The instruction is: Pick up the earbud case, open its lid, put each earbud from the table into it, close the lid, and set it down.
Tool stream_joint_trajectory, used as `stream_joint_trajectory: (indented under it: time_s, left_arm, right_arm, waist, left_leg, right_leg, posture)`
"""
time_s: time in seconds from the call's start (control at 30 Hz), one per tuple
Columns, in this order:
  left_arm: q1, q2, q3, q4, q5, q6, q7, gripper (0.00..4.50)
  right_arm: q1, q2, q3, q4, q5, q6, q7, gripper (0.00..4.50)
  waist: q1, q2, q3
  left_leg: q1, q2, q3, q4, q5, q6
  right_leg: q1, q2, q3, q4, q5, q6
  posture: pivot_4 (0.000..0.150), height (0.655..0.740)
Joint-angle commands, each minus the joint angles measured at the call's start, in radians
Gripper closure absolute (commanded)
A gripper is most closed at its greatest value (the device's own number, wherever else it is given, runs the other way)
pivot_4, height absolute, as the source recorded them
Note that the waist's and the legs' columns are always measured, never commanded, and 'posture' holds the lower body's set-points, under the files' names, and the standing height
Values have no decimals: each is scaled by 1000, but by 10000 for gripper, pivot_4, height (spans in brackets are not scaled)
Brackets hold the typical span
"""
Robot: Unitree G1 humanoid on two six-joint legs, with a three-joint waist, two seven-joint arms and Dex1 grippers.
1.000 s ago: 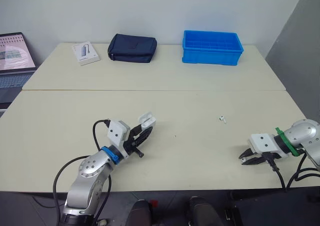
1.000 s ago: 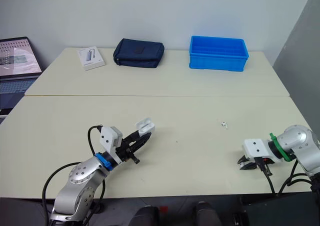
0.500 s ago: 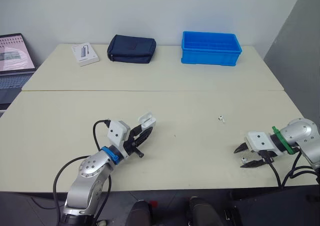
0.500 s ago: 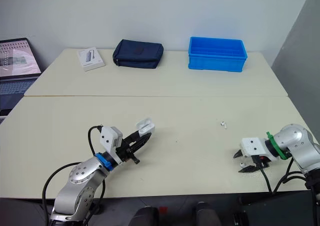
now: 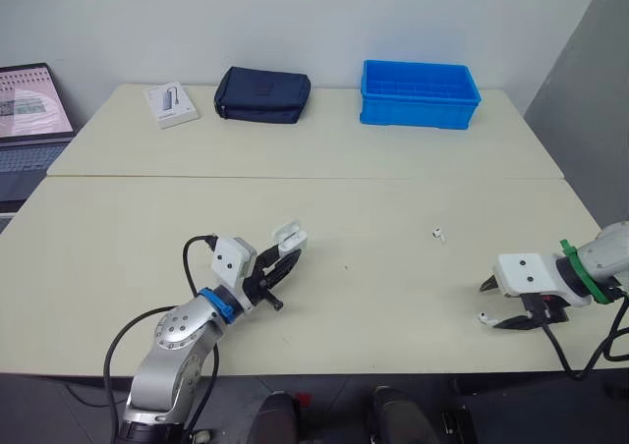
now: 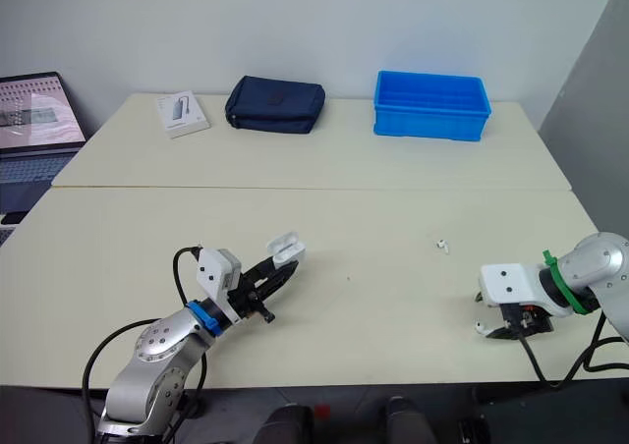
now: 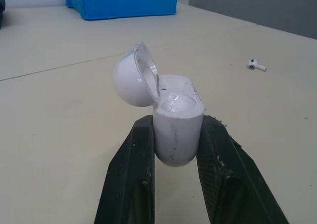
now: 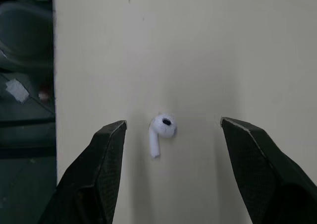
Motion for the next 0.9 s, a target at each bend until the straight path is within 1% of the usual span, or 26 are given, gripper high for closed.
stream_joint_trajectory:
  time_s: [0.03,0.13,0.3,0.53,0.63,0.77,0.8,0.83,0.9]
  left_arm:
    - [-3,-10,-13,-41,-14,-6,0,37202]
    - [-7,-16,-19,-38,-10,-6,2,37202]
    - [-2,-17,-20,-36,-8,-10,1,37202]
    - [7,-20,-18,-42,-6,-12,8,37202]
    - [9,-21,-17,-43,-6,-13,10,37202]
    - [8,-23,-17,-40,-5,-15,11,37202]
    - [7,-23,-17,-39,-5,-16,11,37202]
    - [7,-23,-17,-38,-6,-17,10,37202]
    - [6,-24,-16,-36,-6,-18,9,37202]
  right_arm:
    - [-3,-13,16,-131,-78,186,-77,13483]
    - [-23,38,71,-164,-108,285,-122,13483]
    - [-50,62,142,-143,-138,322,-131,13483]
    - [-72,74,176,-108,-129,346,-130,13483]
    - [-68,68,186,-98,-127,345,-122,19601]
    - [-71,77,194,-94,-127,349,-122,33822]
    - [-73,79,196,-95,-127,352,-122,38153]
    - [-75,81,197,-97,-126,355,-122,40842]
    - [-78,84,196,-102,-122,360,-123,41254]
  waist:
    - [-1,0,0]
    - [-1,0,0]
    - [-1,0,0]
    - [-2,0,0]
    - [-2,0,0]
    - [-3,-1,0]
    - [-3,-1,-1]
    - [-3,-1,-1]
    - [-3,-2,-1]
  left_leg:
    - [0,0,0,0,0,0]
    - [0,0,0,1,0,0]
    - [-2,-1,1,1,0,0]
    - [-2,-1,-1,1,0,0]
    - [-2,-1,-1,1,0,0]
    - [-2,-1,-1,1,0,0]
    - [-2,-1,0,2,0,0]
    - [-2,-1,0,2,0,0]
    - [-2,-1,0,2,0,0]
  right_leg:
    - [0,0,0,0,-1,-1]
    - [0,-1,0,0,-2,-3]
    - [0,-1,0,-2,0,0]
    - [-1,-1,-1,-2,0,0]
    - [-1,-1,-1,-2,0,0]
    - [0,-1,-1,-2,0,0]
    - [0,-1,-1,-2,0,-1]
    - [0,-1,-1,-2,-1,-2]
    - [0,-1,0,-2,-1,-2]
  posture:
    - [1500,7376]
    - [1500,7376]
    - [1500,7376]
    - [1500,7376]
    - [1500,7376]
    - [1500,7376]
    - [1500,7376]
    - [1500,7376]
    - [1500,7376]
